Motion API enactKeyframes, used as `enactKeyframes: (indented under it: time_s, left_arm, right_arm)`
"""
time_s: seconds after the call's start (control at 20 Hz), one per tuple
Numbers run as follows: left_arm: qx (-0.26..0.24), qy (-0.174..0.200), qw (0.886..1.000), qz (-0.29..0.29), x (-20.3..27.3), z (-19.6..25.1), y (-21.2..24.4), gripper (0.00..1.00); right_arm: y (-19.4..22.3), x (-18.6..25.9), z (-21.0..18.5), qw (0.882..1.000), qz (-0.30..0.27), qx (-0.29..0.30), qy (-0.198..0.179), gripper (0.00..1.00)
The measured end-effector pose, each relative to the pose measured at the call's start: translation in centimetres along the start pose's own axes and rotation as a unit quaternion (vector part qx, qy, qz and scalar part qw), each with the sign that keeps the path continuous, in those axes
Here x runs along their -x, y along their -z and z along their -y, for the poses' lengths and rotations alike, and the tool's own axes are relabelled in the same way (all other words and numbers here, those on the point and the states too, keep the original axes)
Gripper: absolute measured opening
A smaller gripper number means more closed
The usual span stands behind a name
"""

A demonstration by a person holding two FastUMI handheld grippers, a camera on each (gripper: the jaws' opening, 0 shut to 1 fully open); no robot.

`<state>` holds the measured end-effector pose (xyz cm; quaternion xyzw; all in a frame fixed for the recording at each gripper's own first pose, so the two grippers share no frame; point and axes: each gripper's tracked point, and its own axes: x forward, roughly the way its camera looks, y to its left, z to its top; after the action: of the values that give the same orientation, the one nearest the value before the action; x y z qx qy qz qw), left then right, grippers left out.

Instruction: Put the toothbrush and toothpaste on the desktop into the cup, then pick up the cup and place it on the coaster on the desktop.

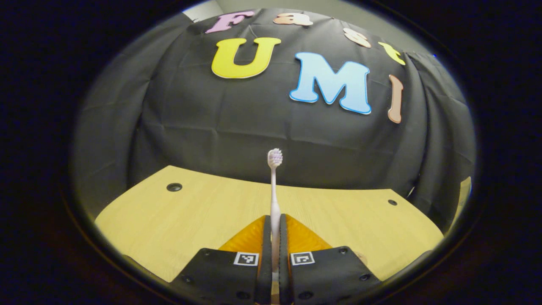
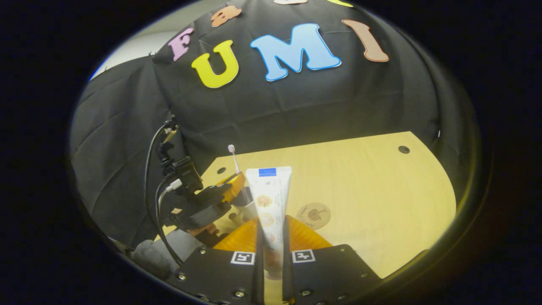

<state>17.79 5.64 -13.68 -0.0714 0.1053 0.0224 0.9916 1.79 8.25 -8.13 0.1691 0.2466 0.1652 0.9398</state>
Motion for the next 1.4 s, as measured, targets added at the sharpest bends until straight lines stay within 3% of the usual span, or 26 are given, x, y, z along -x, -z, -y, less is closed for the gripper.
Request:
enactKeyframes:
  time_s: [0.05,0.25,0.3,0.35,0.55,0.6,0.8,0.85,1.4]
  left_arm:
    - [0.004,0.001,1.000,-0.001,0.1,0.1,0.0,0.19]
    - [-0.003,0.006,1.000,0.002,0.2,0.2,-0.8,0.20]
    - [-0.001,0.010,1.000,-0.001,0.3,0.3,-1.2,0.26]
    - [0.002,0.014,1.000,-0.003,0.4,0.2,-1.3,0.27]
    - [0.010,0.027,1.000,-0.005,2.3,1.0,-0.7,0.54]
    - [0.009,0.026,1.000,-0.002,3.1,1.0,-0.8,0.74]
    - [0.003,0.021,1.000,0.008,4.7,0.7,-1.6,0.82]
    - [0.003,0.021,1.000,0.010,5.1,0.7,-1.7,0.92]
    - [0.007,0.010,1.000,0.016,10.8,0.1,-2.5,0.92]
  right_arm:
    - [0.0,0.1,-0.1,1.000,-0.001,0.001,-0.001,0.17]
    - [0.1,-0.4,-0.6,1.000,0.001,0.003,-0.009,0.17]
    - [0.0,-0.5,-0.8,1.000,0.001,0.003,-0.014,0.14]
    - [0.0,-0.6,-1.1,1.000,0.001,0.003,-0.017,0.17]
    - [-0.8,-1.6,-1.5,1.000,0.006,0.010,-0.026,0.14]
    - [-1.1,-2.0,-1.6,0.999,0.010,0.013,-0.028,0.17]
    - [-2.5,-3.4,-2.2,0.999,0.023,0.023,-0.039,0.17]
    - [-2.9,-3.8,-2.5,0.998,0.026,0.026,-0.044,0.17]
    - [-6.6,-9.5,-5.2,0.993,0.066,0.039,-0.090,0.17]
